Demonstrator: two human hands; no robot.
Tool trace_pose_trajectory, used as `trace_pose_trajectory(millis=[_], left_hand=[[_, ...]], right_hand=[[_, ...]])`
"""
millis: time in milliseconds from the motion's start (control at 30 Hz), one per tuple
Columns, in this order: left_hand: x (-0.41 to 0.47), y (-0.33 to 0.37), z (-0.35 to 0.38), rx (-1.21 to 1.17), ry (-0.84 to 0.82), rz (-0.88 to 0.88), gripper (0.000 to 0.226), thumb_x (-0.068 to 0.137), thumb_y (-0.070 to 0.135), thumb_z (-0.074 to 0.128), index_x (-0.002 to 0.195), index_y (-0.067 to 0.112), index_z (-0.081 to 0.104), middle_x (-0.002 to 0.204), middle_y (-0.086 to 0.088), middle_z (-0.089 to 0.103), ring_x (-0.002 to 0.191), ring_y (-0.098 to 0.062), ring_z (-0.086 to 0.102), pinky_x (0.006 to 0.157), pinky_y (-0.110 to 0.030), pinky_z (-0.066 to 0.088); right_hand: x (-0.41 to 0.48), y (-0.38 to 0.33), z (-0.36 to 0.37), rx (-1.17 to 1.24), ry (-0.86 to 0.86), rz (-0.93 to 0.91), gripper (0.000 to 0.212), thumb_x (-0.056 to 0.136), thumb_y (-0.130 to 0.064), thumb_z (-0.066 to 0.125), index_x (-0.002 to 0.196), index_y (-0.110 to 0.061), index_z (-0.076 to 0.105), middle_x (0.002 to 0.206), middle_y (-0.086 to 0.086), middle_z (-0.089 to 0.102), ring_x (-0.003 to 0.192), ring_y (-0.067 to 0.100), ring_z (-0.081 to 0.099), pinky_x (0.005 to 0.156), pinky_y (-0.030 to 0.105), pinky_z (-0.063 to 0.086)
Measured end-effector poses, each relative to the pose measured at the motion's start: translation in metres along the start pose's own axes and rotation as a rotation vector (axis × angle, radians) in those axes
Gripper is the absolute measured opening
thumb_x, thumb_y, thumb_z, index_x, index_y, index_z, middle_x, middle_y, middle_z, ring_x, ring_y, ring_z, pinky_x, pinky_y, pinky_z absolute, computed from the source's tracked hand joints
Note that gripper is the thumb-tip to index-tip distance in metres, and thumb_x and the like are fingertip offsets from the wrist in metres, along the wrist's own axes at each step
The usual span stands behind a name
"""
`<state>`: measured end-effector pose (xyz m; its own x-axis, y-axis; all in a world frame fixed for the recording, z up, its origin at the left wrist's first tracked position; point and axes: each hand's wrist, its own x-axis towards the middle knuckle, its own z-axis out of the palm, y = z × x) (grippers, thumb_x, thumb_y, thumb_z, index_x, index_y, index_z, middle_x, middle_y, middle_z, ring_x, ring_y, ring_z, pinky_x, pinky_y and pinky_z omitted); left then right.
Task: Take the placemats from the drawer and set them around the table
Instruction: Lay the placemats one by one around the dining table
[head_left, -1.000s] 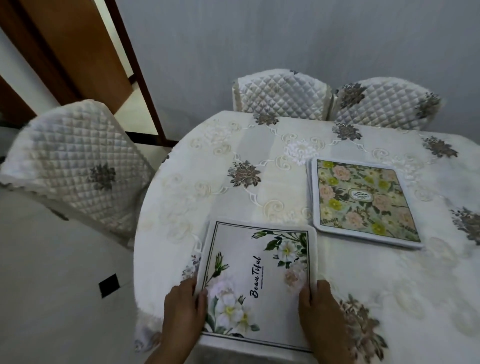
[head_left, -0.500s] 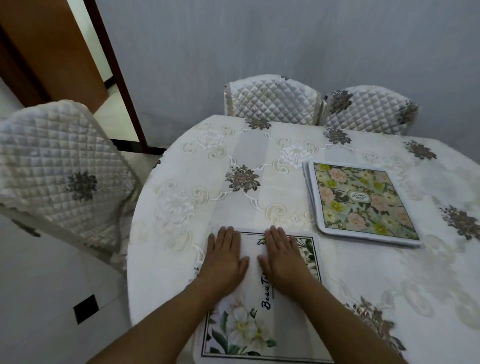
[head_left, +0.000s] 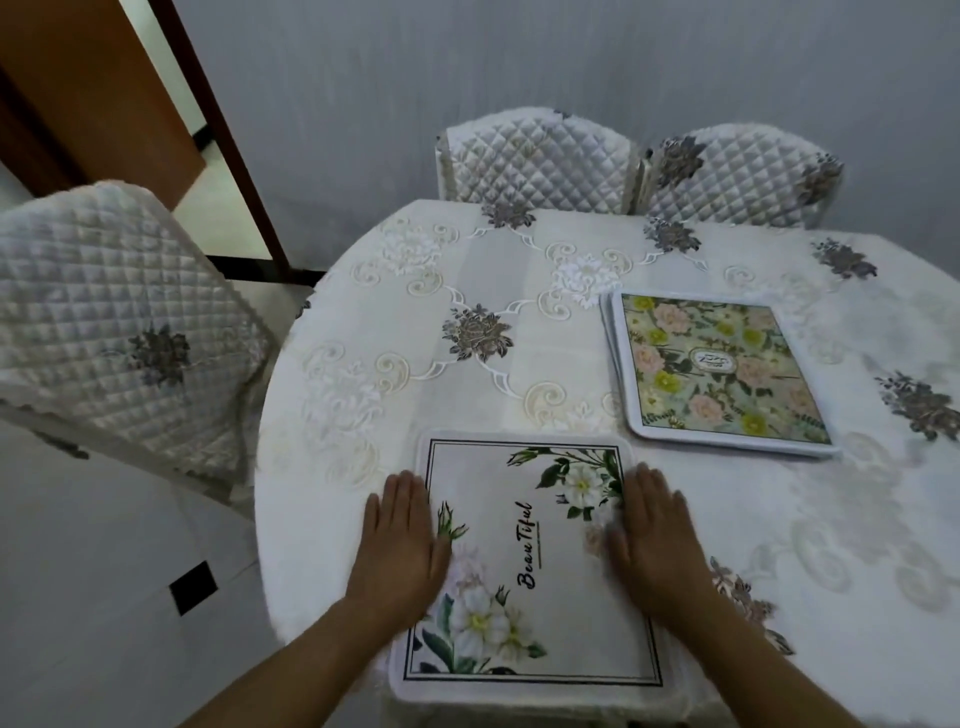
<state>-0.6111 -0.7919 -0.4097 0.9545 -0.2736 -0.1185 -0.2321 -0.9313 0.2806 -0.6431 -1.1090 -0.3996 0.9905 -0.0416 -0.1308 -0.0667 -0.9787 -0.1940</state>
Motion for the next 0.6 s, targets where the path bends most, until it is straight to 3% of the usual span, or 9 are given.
trace_pose_trajectory(millis=[100, 200, 367, 600], left_hand=[[-0.042, 0.018, 0.011, -0.003, -0.018, 0.023, 0.077, 0.096, 0.053, 0.018, 0.151, -0.001, 0.017, 0.16, -0.021, 0.01, 0.149, -0.035, 0.007, 0.12, -0.042, -0.003], [-0.062, 0.023, 0.012, 0.002, 0.003, -0.007, 0.074, 0.097, 0.051, 0.02, 0.149, -0.001, 0.024, 0.159, -0.02, 0.016, 0.148, -0.034, 0.014, 0.117, -0.042, 0.006], [-0.068, 0.013, 0.012, 0.009, 0.049, -0.028, 0.073, 0.095, 0.049, 0.019, 0.152, 0.004, 0.01, 0.16, -0.012, 0.003, 0.15, -0.027, 0.003, 0.119, -0.036, 0.001], [-0.07, 0.017, 0.006, 0.021, 0.06, -0.023, 0.078, 0.095, 0.05, 0.006, 0.147, -0.004, 0.026, 0.157, -0.023, 0.022, 0.146, -0.033, 0.019, 0.119, -0.034, 0.001]], right_hand=[[-0.046, -0.046, 0.019, 0.008, -0.033, -0.226, 0.069, 0.098, -0.047, 0.023, 0.153, -0.005, 0.019, 0.161, 0.015, 0.012, 0.15, 0.032, 0.01, 0.118, 0.04, 0.008], [-0.069, -0.066, 0.028, 0.023, -0.009, -0.236, 0.068, 0.097, -0.047, 0.028, 0.15, -0.004, 0.03, 0.158, 0.014, 0.026, 0.148, 0.027, 0.019, 0.115, 0.042, 0.018], [-0.084, -0.017, 0.022, -0.006, 0.03, -0.136, 0.071, 0.096, -0.048, 0.03, 0.155, -0.01, 0.013, 0.164, 0.008, 0.009, 0.151, 0.02, 0.004, 0.121, 0.033, 0.005], [-0.091, -0.007, 0.015, -0.01, -0.007, -0.023, 0.072, 0.095, -0.046, 0.034, 0.155, -0.012, 0.013, 0.163, 0.007, 0.011, 0.15, 0.021, 0.008, 0.119, 0.028, -0.003]])
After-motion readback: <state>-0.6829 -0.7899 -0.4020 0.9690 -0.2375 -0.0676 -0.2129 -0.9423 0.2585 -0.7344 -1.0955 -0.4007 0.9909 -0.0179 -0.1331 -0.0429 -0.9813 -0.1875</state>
